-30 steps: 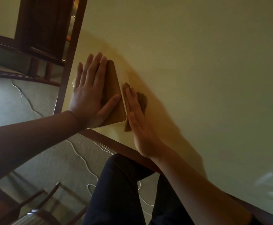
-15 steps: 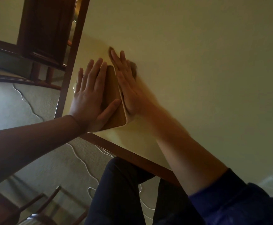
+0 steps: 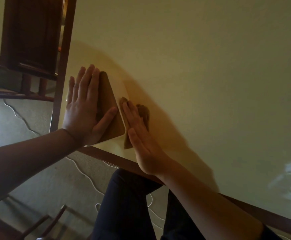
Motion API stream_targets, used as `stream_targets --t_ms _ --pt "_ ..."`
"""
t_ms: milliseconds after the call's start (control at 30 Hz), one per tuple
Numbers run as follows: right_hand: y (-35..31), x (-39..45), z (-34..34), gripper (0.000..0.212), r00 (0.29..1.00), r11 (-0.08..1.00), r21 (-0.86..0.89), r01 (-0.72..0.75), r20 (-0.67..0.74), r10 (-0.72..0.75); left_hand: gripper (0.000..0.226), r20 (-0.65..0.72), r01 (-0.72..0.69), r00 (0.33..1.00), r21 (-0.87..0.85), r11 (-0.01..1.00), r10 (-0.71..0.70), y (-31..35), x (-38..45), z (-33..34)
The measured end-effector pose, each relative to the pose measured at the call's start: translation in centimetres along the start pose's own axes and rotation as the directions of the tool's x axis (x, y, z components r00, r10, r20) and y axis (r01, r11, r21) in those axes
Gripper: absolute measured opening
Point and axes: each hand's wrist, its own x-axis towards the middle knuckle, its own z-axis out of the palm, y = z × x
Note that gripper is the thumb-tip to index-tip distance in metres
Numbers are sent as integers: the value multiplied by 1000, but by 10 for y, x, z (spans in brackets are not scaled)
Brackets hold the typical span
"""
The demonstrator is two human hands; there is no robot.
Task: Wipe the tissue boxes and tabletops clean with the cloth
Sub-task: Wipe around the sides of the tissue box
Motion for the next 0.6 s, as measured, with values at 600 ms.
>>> stream_targets --t_ms 600 --pt "-14 135 -19 55 993 993 -24 114 42 -112 96 -5 -7 1000 8 1000 7 3 0 0"
